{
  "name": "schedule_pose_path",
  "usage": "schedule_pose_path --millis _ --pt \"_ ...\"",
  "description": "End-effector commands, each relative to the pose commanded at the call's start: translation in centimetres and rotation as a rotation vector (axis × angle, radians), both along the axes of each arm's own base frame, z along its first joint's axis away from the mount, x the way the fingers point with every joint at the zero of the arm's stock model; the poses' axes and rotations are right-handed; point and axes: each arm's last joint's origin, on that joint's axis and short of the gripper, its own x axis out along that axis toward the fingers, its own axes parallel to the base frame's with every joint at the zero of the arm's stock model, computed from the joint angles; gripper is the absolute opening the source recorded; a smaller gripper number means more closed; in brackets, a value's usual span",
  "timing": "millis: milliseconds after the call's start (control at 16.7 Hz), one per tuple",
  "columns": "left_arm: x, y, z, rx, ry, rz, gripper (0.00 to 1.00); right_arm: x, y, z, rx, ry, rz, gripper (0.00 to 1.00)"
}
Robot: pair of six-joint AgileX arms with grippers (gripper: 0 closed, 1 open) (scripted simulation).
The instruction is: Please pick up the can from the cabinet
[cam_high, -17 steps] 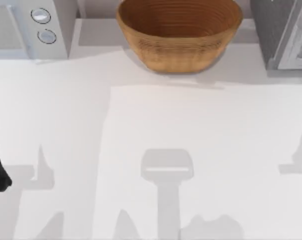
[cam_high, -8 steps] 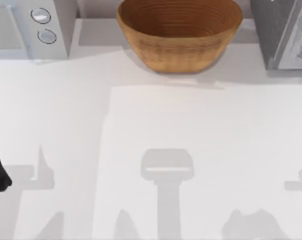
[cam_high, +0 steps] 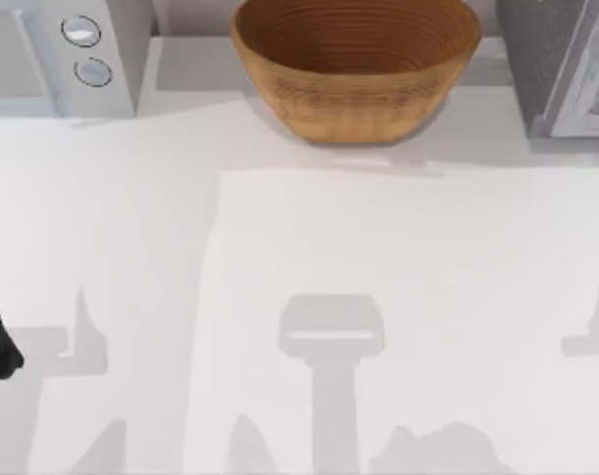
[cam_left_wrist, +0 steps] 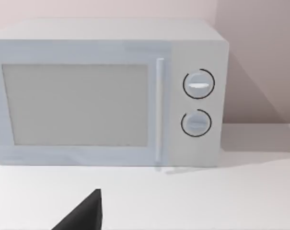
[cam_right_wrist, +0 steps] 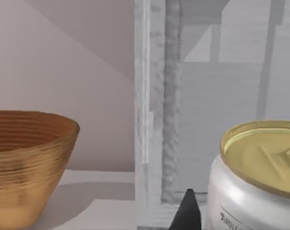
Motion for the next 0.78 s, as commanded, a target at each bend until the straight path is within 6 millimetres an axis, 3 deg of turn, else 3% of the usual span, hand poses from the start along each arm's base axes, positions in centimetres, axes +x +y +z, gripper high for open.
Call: schedule_pose_path --millis 240,480,600,780 --pt "0.0 0.0 0.0 0.0 0.0 0.0 1.0 2.2 -1.2 5.6 -0.045 -0.101 0.108 0.0" --pt "0.0 0.0 0.0 0.0 0.0 0.0 1.0 7.8 -4.4 9.4 -0.106 -0.123 0.243 0.0" --pt "0.0 0.0 0.0 0.0 0.0 0.0 1.0 11.4 -7.1 9.5 -0.127 -0.104 0.315 0.0" --pt "0.0 0.0 0.0 0.0 0.0 0.0 1.0 17.0 -12.0 6.6 -0.132 -0.051 0.432 0.0"
